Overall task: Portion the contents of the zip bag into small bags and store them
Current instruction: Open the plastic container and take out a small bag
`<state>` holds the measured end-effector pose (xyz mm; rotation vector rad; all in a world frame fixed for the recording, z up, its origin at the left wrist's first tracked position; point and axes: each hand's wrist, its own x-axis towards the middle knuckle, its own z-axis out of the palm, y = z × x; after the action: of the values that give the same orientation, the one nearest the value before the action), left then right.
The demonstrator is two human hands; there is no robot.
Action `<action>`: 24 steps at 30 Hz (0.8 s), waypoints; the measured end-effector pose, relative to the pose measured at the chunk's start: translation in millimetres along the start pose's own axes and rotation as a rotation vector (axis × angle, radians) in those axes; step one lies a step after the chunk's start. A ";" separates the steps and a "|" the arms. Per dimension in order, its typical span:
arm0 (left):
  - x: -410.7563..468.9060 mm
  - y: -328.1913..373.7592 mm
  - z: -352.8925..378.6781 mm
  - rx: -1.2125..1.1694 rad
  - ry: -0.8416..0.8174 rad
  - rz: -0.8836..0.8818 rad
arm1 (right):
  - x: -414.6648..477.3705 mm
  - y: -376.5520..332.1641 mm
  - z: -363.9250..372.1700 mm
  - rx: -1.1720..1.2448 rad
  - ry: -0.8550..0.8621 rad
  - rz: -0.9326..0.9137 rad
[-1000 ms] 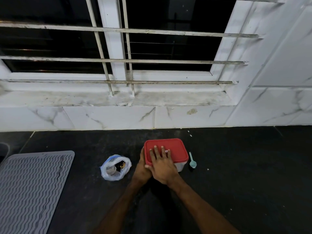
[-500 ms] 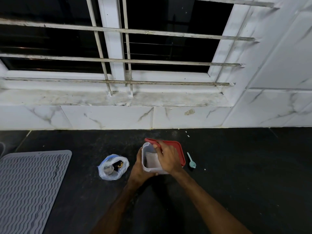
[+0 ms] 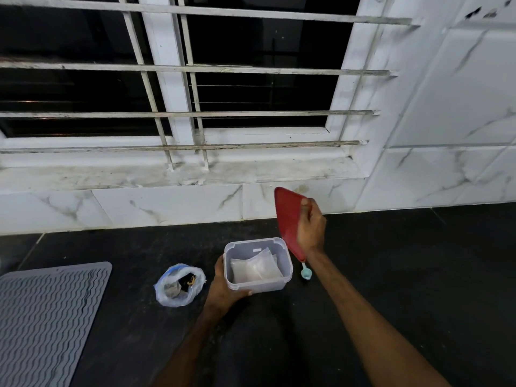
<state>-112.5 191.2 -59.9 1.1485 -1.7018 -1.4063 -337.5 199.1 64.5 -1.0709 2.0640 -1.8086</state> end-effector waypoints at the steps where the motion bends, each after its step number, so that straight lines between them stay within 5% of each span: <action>1: 0.6 -1.8 -1.1 -0.006 -0.015 -0.025 | 6.7 3.5 -7.9 0.027 0.063 0.027; 8: -2.8 -0.7 -17.5 0.121 -0.152 -0.126 | 39.1 80.5 -67.6 0.294 0.326 0.496; 14: 2.4 14.2 -30.6 0.144 -0.055 -0.203 | -2.1 146.5 -98.8 0.040 0.070 0.674; 24: 8.8 23.3 -1.6 0.119 -0.018 -0.205 | -86.5 173.1 -101.4 -0.237 0.321 0.857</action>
<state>-119.9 183.6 -37.3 1.4144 -1.7392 -1.4562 -400.6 330.8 -98.0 0.1372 2.4029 -1.3488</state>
